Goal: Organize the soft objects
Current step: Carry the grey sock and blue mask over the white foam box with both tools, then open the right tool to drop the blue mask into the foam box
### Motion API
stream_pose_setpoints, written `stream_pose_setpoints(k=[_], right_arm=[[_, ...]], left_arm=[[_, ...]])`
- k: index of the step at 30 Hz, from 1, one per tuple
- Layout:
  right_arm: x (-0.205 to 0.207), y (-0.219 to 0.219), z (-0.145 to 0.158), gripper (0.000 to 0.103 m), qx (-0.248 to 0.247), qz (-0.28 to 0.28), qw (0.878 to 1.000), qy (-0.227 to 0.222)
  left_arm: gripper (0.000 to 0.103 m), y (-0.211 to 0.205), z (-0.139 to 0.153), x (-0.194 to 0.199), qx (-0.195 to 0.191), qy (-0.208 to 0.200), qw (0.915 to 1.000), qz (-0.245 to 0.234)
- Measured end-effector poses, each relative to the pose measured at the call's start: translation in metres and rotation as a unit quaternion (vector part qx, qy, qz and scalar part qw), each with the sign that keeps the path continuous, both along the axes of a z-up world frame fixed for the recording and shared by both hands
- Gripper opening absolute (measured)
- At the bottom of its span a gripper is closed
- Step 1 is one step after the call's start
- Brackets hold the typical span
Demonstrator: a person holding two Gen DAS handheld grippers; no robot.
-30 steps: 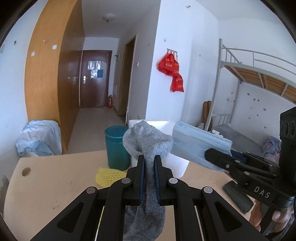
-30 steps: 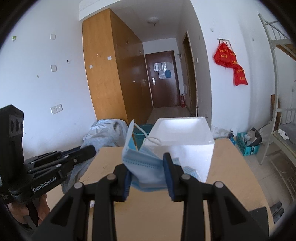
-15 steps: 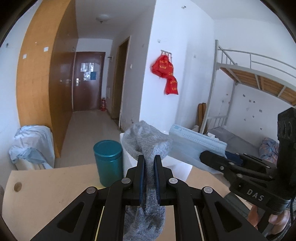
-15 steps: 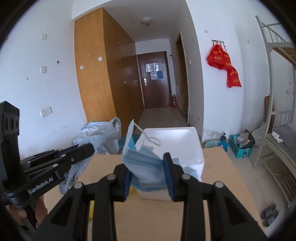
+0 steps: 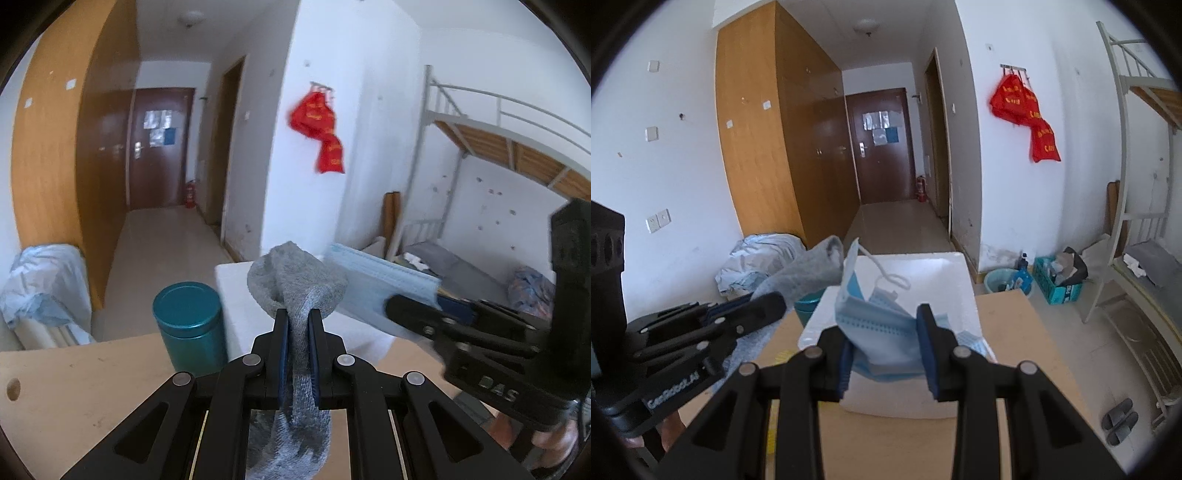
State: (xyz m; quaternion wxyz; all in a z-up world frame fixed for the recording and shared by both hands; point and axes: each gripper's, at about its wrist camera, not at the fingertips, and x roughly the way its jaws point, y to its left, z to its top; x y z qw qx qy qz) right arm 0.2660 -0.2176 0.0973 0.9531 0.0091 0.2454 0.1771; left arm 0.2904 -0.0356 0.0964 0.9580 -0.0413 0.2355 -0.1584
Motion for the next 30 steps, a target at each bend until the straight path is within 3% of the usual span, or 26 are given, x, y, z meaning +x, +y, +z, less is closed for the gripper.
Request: stream_pose_setpoints(k=[8, 25, 27, 29, 30], right_arm=[[0.017, -0.003, -0.002, 0.036, 0.006, -0.010, 1.000, 0.015], [0.045, 0.006, -0.016, 0.037, 0.003, 0.000, 0.999, 0.047], [0.045, 0.006, -0.014, 0.042, 0.001, -0.001, 0.999, 0.044], [0.043, 0.003, -0.012, 0.060, 0.002, -0.009, 0.999, 0.037], [0.042, 0.001, -0.011, 0.063, 0.005, -0.011, 0.999, 0.033]], left_arm=[[0.011, -0.003, -0.001, 0.025, -0.003, 0.007, 0.9999, -0.007], [0.011, 0.007, 0.000, 0.022, -0.002, 0.006, 0.9999, 0.012], [0.011, 0.007, 0.001, 0.022, -0.002, 0.007, 0.9999, 0.011], [0.011, 0.007, 0.002, 0.022, -0.001, 0.005, 0.9999, 0.013], [0.011, 0.005, 0.003, 0.022, -0.002, 0.005, 0.9999, 0.014]])
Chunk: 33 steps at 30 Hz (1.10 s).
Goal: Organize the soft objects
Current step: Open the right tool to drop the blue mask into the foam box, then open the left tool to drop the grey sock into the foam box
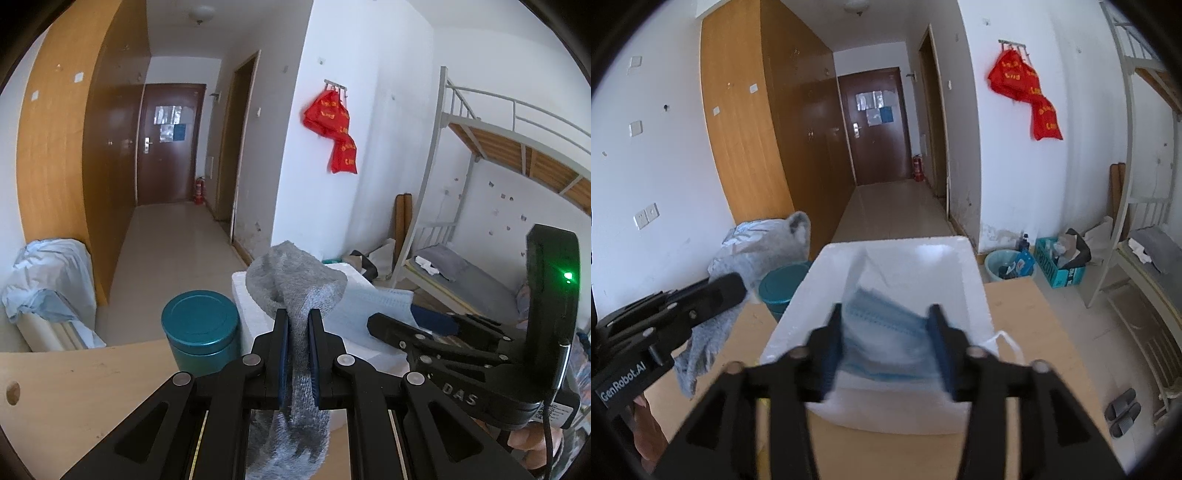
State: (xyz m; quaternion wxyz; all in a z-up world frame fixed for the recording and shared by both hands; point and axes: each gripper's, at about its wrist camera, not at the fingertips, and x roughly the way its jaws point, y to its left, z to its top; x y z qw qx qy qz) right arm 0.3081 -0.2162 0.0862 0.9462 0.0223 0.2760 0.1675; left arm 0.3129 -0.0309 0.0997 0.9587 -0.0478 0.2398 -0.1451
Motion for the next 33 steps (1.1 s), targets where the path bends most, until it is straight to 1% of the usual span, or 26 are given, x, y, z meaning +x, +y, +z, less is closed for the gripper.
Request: stream_pose_setpoints(k=[1, 2, 8, 14, 22, 27, 33], right_arm=[[-0.002, -0.002, 0.001, 0.066, 0.005, 0.000, 1.000, -0.004], [-0.005, -0.003, 0.002, 0.067, 0.010, 0.002, 1.000, -0.006], [-0.021, -0.017, 0.011, 0.067, 0.028, -0.001, 0.999, -0.021], [-0.038, -0.036, 0.017, 0.070, 0.051, -0.011, 0.998, -0.033], [-0.045, -0.042, 0.018, 0.070, 0.052, -0.011, 0.998, -0.039], [-0.047, -0.043, 0.019, 0.070, 0.052, -0.014, 0.998, -0.042], [-0.049, -0.044, 0.016, 0.070, 0.053, -0.013, 0.998, -0.041]], left_arm=[[0.011, -0.001, 0.000, 0.001, -0.001, 0.001, 1.0000, -0.001], [0.011, 0.000, 0.001, 0.003, 0.000, 0.003, 1.0000, -0.002], [0.011, -0.007, 0.000, 0.008, 0.002, 0.005, 0.9999, -0.014], [0.011, -0.024, 0.000, 0.016, 0.007, 0.009, 0.9995, -0.030], [0.011, -0.047, -0.002, 0.029, 0.015, 0.015, 0.9988, -0.044], [0.011, -0.055, -0.007, 0.038, 0.028, 0.021, 0.9985, -0.041], [0.011, -0.061, -0.012, 0.045, 0.045, 0.015, 0.9983, -0.032]])
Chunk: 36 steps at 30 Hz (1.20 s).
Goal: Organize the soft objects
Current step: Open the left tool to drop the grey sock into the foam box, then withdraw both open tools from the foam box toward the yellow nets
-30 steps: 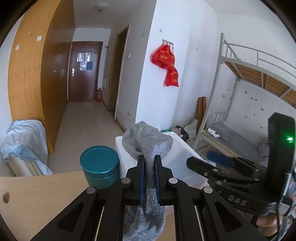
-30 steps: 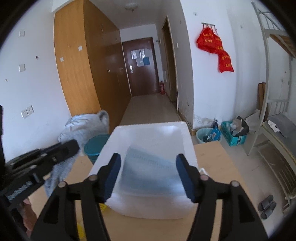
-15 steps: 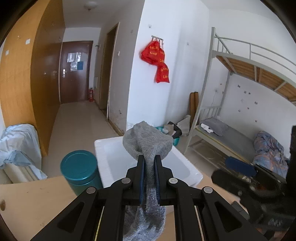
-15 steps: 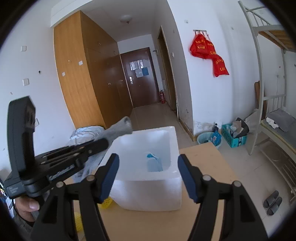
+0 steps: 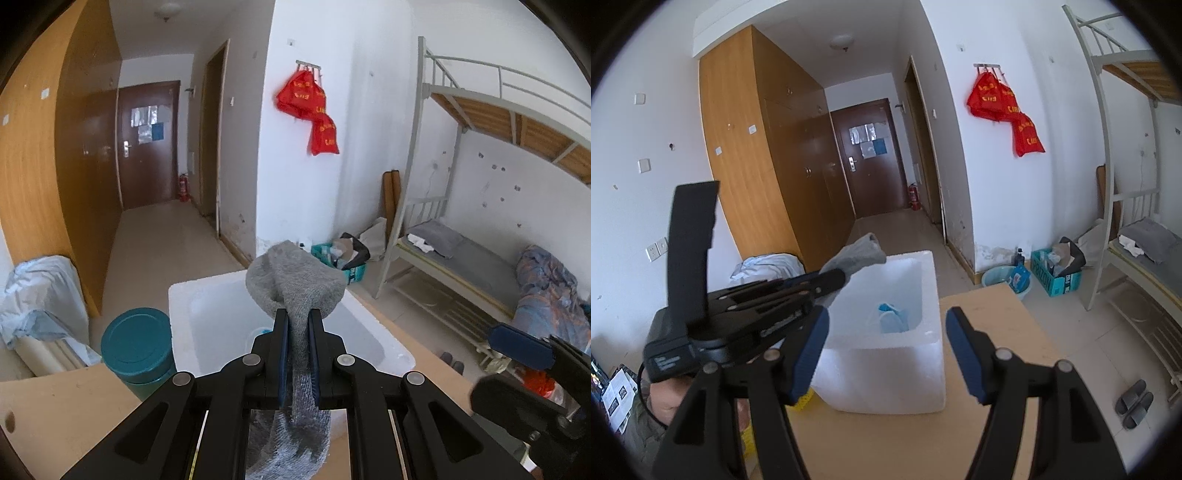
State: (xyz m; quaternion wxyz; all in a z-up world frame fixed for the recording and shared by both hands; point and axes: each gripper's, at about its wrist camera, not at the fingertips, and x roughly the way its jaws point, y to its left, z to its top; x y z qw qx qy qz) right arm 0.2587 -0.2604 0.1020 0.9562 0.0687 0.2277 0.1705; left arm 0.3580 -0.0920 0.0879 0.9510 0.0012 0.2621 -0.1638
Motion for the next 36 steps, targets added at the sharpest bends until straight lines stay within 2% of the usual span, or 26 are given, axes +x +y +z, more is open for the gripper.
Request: stream_pose_setpoints(k=[7, 9, 11, 12, 14, 26, 29, 36], right_arm=[[-0.001, -0.004, -0.001, 0.070, 0.003, -0.002, 1.000, -0.001], [-0.002, -0.004, -0.001, 0.070, 0.002, -0.001, 1.000, -0.002], [-0.003, -0.005, -0.001, 0.070, 0.003, 0.001, 1.000, -0.002], [-0.003, -0.004, -0.001, 0.070, 0.003, 0.001, 1.000, -0.003], [-0.003, -0.004, -0.001, 0.070, 0.001, 0.001, 1.000, -0.004], [-0.005, -0.004, 0.000, 0.070, -0.002, -0.004, 1.000, -0.007], [-0.007, -0.004, 0.001, 0.070, 0.000, -0.001, 1.000, -0.007], [-0.020, 0.002, 0.002, 0.071, 0.002, 0.011, 1.000, -0.005]], left_arm=[[0.014, 0.003, -0.008, 0.003, 0.006, 0.031, 0.9994, 0.011], [0.028, 0.002, -0.007, 0.002, 0.010, 0.031, 0.9994, 0.014], [0.073, 0.002, -0.006, 0.000, 0.016, 0.024, 0.9993, 0.021], [0.078, 0.002, -0.005, -0.001, 0.020, 0.016, 0.9992, 0.029], [0.081, 0.004, 0.000, -0.003, 0.020, 0.000, 0.9989, 0.043], [0.081, 0.008, -0.004, -0.005, 0.030, 0.000, 0.9984, 0.048], [0.081, 0.012, -0.001, -0.011, 0.020, -0.001, 0.9986, 0.050], [0.081, 0.020, 0.005, -0.037, 0.022, -0.005, 0.9981, 0.057]])
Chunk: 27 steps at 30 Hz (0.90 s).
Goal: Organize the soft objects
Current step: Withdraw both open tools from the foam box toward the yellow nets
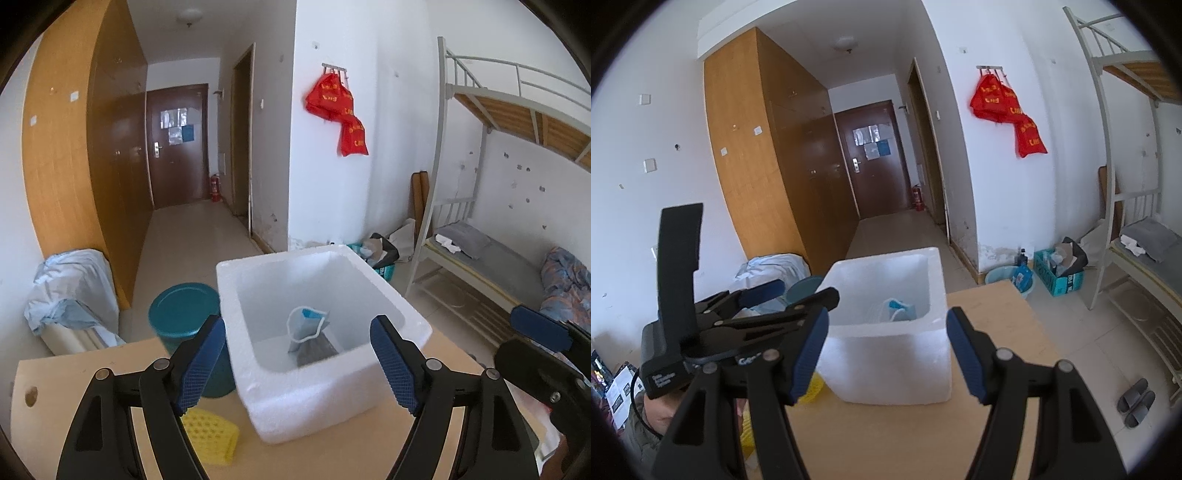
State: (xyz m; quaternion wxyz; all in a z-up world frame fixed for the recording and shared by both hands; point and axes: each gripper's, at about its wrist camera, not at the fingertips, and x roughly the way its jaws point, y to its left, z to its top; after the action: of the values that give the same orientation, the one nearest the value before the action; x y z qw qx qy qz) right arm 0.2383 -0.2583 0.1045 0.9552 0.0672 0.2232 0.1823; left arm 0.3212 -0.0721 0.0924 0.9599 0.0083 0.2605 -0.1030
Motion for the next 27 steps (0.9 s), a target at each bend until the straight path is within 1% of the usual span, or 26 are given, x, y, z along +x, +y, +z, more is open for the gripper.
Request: stream_pose_setpoints(k=[2, 4, 10, 16, 18, 22, 24, 25, 26, 27], right_arm=[[-0.006, 0.003, 0.001, 0.077, -0.001, 0.004, 1.000, -0.001], [-0.015, 0.005, 0.001, 0.080, -0.002, 0.009, 1.000, -0.004], [-0.040, 0.012, 0.005, 0.081, -0.010, 0.030, 0.999, -0.008], [-0.064, 0.025, -0.005, 0.081, -0.020, 0.060, 0.998, 0.001], [-0.071, 0.030, -0.010, 0.081, -0.021, 0.071, 0.997, 0.003], [-0.081, 0.042, -0.018, 0.089, -0.032, 0.092, 0.995, 0.005], [-0.087, 0.051, -0.021, 0.093, -0.042, 0.101, 0.994, 0.002], [-0.089, 0.054, -0.022, 0.095, -0.044, 0.105, 0.993, 0.001], [-0.092, 0.059, -0.024, 0.096, -0.045, 0.111, 0.993, -0.001], [-0.094, 0.063, -0.025, 0.096, -0.047, 0.114, 0.992, -0.001]], left_arm=[[0.081, 0.004, 0.001, -0.010, -0.003, -0.001, 1.0000, 0.003], [0.081, 0.009, 0.001, -0.022, -0.008, 0.000, 0.9999, 0.009], [0.081, 0.024, 0.002, -0.062, -0.018, -0.007, 0.9993, 0.031], [0.081, 0.040, -0.006, -0.104, -0.019, -0.006, 0.9986, 0.049], [0.081, 0.045, -0.012, -0.118, -0.017, -0.009, 0.9979, 0.062], [0.082, 0.062, -0.022, -0.143, -0.029, -0.004, 0.9965, 0.078], [0.089, 0.069, -0.026, -0.155, -0.025, -0.009, 0.9957, 0.089], [0.096, 0.074, -0.028, -0.162, -0.020, -0.012, 0.9948, 0.099], [0.100, 0.078, -0.030, -0.168, -0.017, -0.018, 0.9940, 0.107], [0.100, 0.082, -0.030, -0.174, -0.015, -0.024, 0.9932, 0.113]])
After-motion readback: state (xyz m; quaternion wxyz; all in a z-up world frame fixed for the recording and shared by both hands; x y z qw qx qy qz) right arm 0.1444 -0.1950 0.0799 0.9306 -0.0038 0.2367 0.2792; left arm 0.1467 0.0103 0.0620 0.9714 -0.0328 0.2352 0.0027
